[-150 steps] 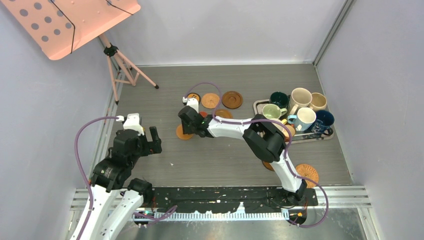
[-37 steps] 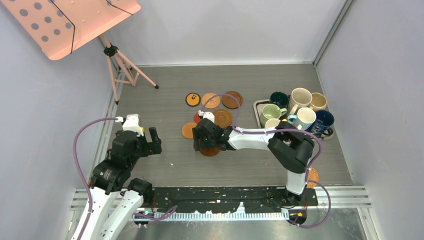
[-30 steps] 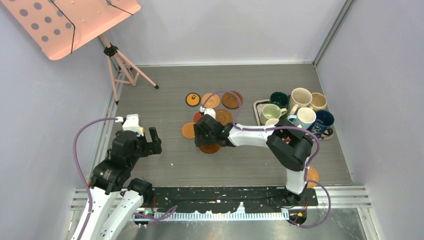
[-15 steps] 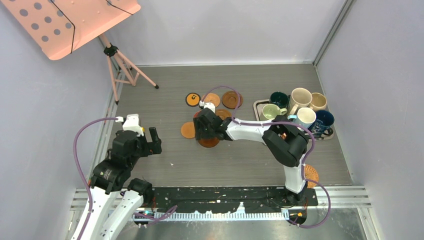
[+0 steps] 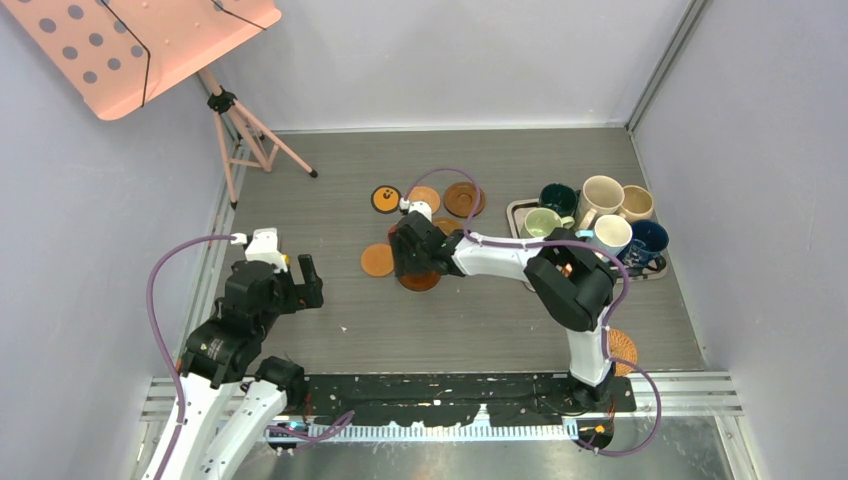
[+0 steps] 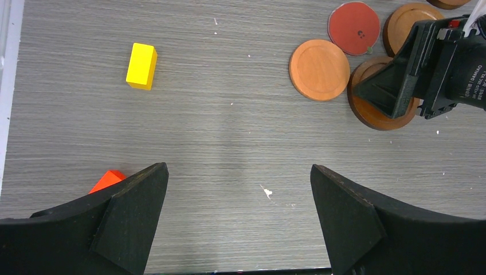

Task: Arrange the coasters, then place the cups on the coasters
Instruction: Move the coaster to the center of the board.

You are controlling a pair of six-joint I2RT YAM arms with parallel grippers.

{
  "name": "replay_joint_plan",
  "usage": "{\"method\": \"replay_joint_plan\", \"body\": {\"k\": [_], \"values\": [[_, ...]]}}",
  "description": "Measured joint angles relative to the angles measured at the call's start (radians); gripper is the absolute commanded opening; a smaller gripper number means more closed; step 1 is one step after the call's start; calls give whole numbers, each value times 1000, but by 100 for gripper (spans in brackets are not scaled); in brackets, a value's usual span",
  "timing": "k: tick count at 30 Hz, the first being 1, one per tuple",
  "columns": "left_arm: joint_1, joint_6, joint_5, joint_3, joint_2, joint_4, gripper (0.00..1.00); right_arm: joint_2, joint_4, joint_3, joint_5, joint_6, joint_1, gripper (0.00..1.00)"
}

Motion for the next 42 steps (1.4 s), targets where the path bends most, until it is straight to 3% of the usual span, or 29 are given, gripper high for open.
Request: {"method": "replay_joint_plan", "body": {"k": [8,16,21,31,42], "values": [[0,0,0,0,0,0,98,-28,-38,-10,-64,-31,-7,68],[0,0,0,0,0,0,98,-345,-159,-184,-81,35,-7,68],[0,0,1,0,-1,0,98,-592,-264,-339,-32,161,-6,68],[0,0,2,-1,-12,1,99,-954,-645,-585,150,541,-27,69],[0,0,10,-2,-16,1,99,-1046,-927,-698,298,857,-212,70]]}}
